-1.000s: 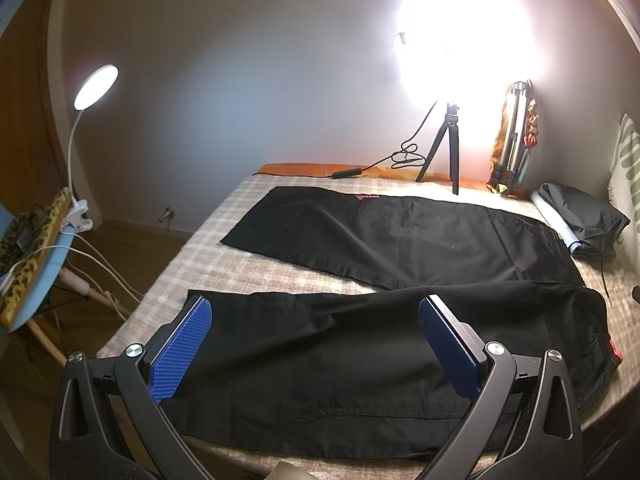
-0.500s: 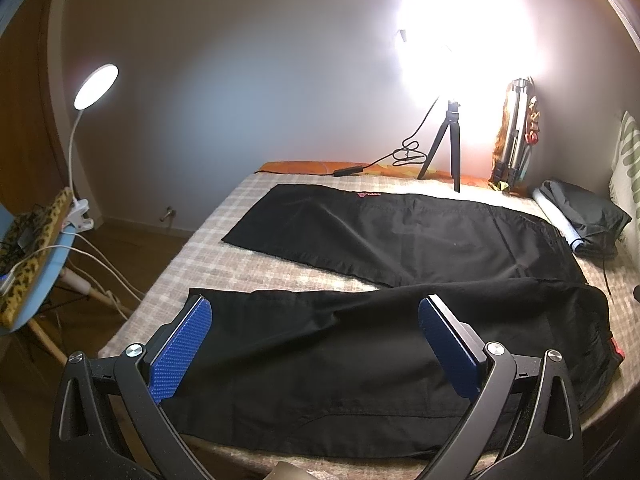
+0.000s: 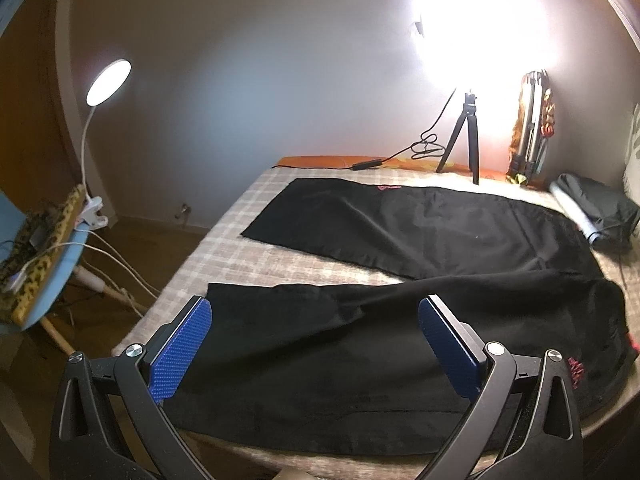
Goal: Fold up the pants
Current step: 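Lower both tools to the trouser hem and close on the fabric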
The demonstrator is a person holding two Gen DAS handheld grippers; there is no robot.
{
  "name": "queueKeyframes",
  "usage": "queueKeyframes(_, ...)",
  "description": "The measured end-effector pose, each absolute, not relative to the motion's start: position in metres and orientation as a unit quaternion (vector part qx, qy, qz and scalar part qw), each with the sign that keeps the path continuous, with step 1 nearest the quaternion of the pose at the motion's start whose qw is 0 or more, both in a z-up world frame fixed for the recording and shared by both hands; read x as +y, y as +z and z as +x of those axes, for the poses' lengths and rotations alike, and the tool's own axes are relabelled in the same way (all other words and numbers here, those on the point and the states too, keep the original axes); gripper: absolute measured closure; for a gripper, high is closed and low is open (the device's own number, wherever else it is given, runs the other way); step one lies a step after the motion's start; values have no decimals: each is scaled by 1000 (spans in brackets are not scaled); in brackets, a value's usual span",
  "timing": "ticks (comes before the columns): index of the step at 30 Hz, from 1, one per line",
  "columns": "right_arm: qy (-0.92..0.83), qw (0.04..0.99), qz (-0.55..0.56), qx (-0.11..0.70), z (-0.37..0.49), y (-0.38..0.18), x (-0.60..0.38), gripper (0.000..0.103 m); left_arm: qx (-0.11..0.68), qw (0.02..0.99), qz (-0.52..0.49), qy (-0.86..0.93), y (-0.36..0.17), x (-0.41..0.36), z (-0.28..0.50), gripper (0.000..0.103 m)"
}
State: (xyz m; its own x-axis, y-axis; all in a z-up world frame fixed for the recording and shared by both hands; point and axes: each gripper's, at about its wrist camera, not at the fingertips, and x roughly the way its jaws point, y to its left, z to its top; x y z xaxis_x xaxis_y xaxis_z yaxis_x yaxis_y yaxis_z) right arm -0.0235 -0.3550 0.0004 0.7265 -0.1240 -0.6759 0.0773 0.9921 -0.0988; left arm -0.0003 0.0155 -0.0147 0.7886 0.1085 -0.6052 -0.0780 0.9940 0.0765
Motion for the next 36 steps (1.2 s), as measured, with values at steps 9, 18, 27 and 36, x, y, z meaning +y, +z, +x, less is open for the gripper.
queueKeyframes(9, 83, 904, -77, 413, -36, -30, -314, 23, 366, 931, 11, 12, -47, 31, 1, 1)
queueKeyframes(18, 205, 860, -134, 446, -66, -60, -270, 24, 422, 906, 25, 5, -62, 55, -14, 15)
queueKeyframes(27, 200, 830, -227, 469, -62, -83, -242, 27, 448, 894, -13, -8, -56, 74, -21, 15)
queueKeyframes(36, 227, 811, -239, 483, -56, -81, -236, 74, 441, 888, 99, -82, -53, 40, -29, 15)
